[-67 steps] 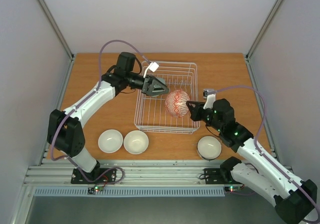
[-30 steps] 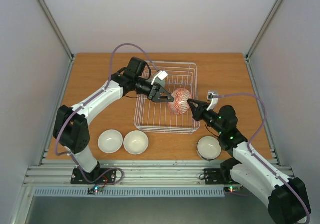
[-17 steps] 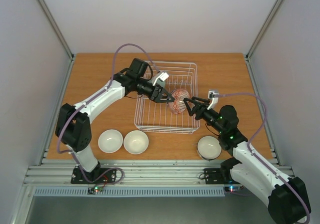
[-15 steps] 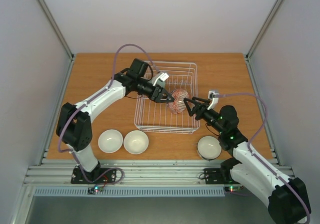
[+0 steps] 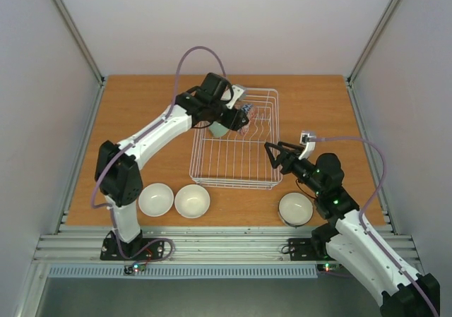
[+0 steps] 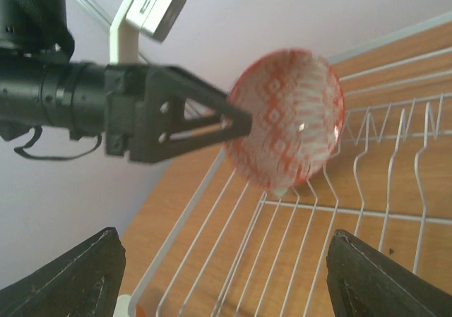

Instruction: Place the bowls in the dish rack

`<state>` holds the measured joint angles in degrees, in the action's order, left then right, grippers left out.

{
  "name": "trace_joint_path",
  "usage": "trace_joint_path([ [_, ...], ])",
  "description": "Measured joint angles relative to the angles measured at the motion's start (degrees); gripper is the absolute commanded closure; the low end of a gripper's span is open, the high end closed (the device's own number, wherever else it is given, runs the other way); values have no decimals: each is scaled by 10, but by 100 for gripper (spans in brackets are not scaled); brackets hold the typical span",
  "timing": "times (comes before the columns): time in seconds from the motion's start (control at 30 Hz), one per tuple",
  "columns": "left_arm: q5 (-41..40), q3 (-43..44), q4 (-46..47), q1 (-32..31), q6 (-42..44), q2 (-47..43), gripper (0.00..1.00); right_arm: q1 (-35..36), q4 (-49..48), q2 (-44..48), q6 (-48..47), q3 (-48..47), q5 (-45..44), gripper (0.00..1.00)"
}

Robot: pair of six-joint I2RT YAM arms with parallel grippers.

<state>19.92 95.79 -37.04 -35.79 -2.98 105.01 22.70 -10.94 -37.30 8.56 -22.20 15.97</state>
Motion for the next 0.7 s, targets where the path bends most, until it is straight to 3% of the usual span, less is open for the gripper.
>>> trace_joint_path([
  [0.17, -146, 82, -21, -21, 5, 65, 100, 0, 37, 21, 8, 1, 5, 22],
  [0.3, -216, 113, -38, -27, 7, 113, 100, 1, 63, 51, 10, 5, 5, 22],
  [0.7, -287, 157, -53, -48, 10, 145, 100, 1, 100, 98, 10, 13, 7, 22],
])
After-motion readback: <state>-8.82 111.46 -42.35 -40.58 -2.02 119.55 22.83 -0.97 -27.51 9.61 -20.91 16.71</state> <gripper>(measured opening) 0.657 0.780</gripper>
